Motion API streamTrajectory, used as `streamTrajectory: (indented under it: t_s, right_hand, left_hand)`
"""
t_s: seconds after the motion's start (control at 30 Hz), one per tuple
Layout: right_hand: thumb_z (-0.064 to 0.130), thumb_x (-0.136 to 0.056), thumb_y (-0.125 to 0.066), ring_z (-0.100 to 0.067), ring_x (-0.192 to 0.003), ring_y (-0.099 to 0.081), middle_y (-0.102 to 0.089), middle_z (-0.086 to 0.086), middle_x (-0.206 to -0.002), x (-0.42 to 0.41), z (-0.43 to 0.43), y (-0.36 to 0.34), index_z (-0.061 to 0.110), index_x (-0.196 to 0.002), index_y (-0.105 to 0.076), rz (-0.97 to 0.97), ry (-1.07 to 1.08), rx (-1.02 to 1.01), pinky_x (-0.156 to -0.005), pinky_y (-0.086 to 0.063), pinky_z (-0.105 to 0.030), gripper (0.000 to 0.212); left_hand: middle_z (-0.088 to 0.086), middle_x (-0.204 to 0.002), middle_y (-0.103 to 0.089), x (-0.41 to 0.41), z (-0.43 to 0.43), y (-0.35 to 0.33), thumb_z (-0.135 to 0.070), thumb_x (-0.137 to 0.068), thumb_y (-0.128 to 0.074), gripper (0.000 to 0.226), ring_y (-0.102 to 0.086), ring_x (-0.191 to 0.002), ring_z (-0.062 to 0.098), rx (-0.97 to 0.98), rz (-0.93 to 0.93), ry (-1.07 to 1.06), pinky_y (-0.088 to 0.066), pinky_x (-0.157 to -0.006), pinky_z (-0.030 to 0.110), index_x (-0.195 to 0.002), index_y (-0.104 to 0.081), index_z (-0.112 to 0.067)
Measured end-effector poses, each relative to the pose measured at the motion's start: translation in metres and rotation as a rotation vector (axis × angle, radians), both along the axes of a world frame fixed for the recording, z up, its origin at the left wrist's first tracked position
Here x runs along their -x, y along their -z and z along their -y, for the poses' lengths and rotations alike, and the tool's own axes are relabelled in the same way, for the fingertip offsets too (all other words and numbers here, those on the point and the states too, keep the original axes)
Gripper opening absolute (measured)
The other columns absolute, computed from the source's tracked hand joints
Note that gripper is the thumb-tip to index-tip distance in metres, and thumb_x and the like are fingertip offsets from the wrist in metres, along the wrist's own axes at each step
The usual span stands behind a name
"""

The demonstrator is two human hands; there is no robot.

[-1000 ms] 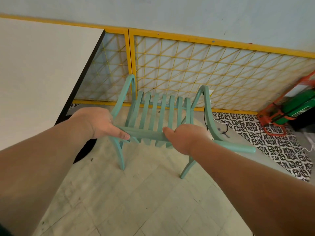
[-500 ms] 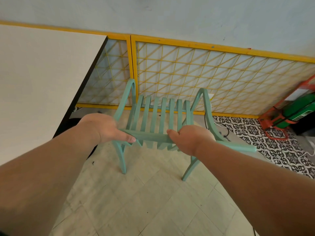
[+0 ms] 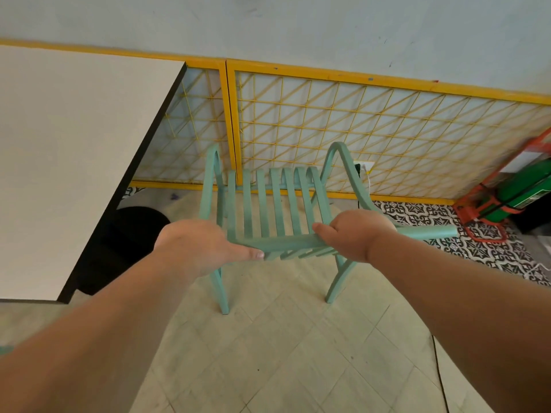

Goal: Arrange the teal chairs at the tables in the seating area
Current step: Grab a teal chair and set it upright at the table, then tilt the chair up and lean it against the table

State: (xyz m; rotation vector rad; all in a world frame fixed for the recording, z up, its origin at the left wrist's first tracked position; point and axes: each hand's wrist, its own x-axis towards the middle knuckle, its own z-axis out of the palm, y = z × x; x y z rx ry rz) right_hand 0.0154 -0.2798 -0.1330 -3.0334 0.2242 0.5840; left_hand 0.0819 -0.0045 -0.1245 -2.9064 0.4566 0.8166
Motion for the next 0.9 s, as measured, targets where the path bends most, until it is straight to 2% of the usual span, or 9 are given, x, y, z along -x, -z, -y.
streamTrajectory:
  t_s: [0.17, 0.27, 0.33, 0.47, 0.53, 0.63, 0.73, 0.83, 0.9]
  right_hand:
    - [0.075, -0.094, -0.018, -0.016, -0.065, -0.068, -0.068, -0.001, -0.068, -0.001, 0.029, 0.000, 0.020, -0.071, -0.071, 0.030, -0.069, 0.050, -0.067, -0.061, -0.038, 0.080]
    - [0.076, -0.093, -0.016, -0.014, -0.067, -0.069, -0.072, -0.001, -0.073, -0.003, 0.038, -0.001, 0.021, -0.076, -0.073, 0.034, -0.091, 0.069, -0.065, -0.061, -0.038, 0.081]
    - [0.079, -0.090, -0.013, -0.014, -0.067, -0.068, -0.071, 0.001, -0.072, -0.003, 0.039, -0.001, 0.022, -0.075, -0.074, 0.032, -0.094, 0.074, -0.066, -0.061, -0.038, 0.085]
    - [0.099, -0.068, -0.001, -0.013, -0.063, -0.066, -0.065, 0.005, -0.066, -0.002, 0.039, -0.003, 0.023, -0.068, -0.072, 0.043, -0.114, 0.084, -0.059, -0.059, -0.034, 0.104]
    - [0.108, -0.055, -0.007, -0.010, -0.063, -0.063, -0.061, 0.009, -0.069, 0.000, 0.037, 0.000, 0.026, -0.073, -0.069, 0.081, -0.124, 0.071, -0.056, -0.057, -0.032, 0.105]
    - [0.114, -0.044, -0.021, -0.007, -0.079, -0.060, -0.060, 0.015, -0.085, 0.001, 0.032, -0.003, 0.039, -0.103, -0.069, 0.118, -0.103, 0.035, -0.065, -0.057, -0.033, 0.107]
    - [0.113, -0.046, -0.027, -0.007, -0.074, -0.060, -0.062, 0.012, -0.080, 0.005, 0.009, -0.013, 0.034, -0.089, -0.067, 0.044, -0.124, 0.000, -0.068, -0.058, -0.032, 0.099]
    - [0.106, -0.056, -0.040, -0.010, -0.067, -0.062, -0.063, 0.010, -0.074, 0.005, -0.052, -0.012, 0.028, -0.080, -0.062, 0.004, -0.239, -0.057, -0.066, -0.058, -0.033, 0.085]
    - [0.104, -0.052, -0.049, -0.013, -0.061, -0.063, -0.064, 0.008, -0.069, 0.000, -0.085, -0.005, 0.027, -0.074, -0.061, 0.024, -0.219, -0.043, -0.060, -0.057, -0.032, 0.081]
  left_hand:
    - [-0.002, -0.074, -0.067, 0.024, 0.023, 0.004, -0.113, -0.044, -0.020, 0.110, -0.065, -0.068, 0.019, -0.018, -0.023, -0.019, -0.050, -0.057, 0.032, -0.079, -0.070, -0.021]
    - [-0.001, -0.073, -0.070, 0.032, 0.031, 0.006, -0.112, -0.048, -0.027, 0.106, -0.068, -0.069, 0.020, 0.049, -0.003, -0.078, -0.059, -0.067, 0.034, -0.076, -0.070, -0.019]
    - [-0.003, -0.071, -0.068, 0.031, 0.029, 0.007, -0.111, -0.048, -0.033, 0.101, -0.068, -0.069, 0.017, 0.130, -0.001, -0.082, -0.059, -0.065, 0.032, -0.078, -0.071, -0.022]
    - [-0.007, -0.078, -0.067, 0.029, 0.016, -0.001, -0.087, -0.073, -0.058, 0.059, -0.064, -0.071, 0.011, 0.303, -0.069, 0.075, -0.049, -0.060, 0.029, -0.086, -0.066, -0.031]
    - [-0.006, -0.078, -0.064, 0.028, 0.016, -0.002, -0.073, -0.085, -0.059, 0.044, -0.061, -0.070, 0.010, 0.288, -0.042, 0.165, -0.045, -0.058, 0.029, -0.089, -0.063, -0.030]
    - [-0.006, -0.080, -0.063, 0.026, 0.020, 0.002, -0.060, -0.096, -0.053, 0.033, -0.061, -0.072, 0.012, 0.226, -0.017, 0.194, -0.050, -0.063, 0.031, -0.091, -0.063, -0.029]
    - [-0.005, -0.081, -0.063, 0.025, 0.021, 0.003, -0.049, -0.096, -0.053, 0.024, -0.062, -0.075, 0.014, 0.227, -0.011, 0.187, -0.056, -0.071, 0.036, -0.089, -0.062, -0.028]
    - [-0.005, -0.081, -0.063, 0.023, 0.024, 0.003, -0.039, -0.092, -0.056, 0.015, -0.062, -0.077, 0.016, 0.192, -0.017, 0.203, -0.052, -0.069, 0.033, -0.082, -0.060, -0.028]
    - [-0.004, -0.082, -0.063, 0.023, 0.025, 0.003, -0.031, -0.087, -0.059, 0.011, -0.062, -0.078, 0.017, 0.171, -0.033, 0.197, -0.051, -0.068, 0.033, -0.077, -0.057, -0.028]
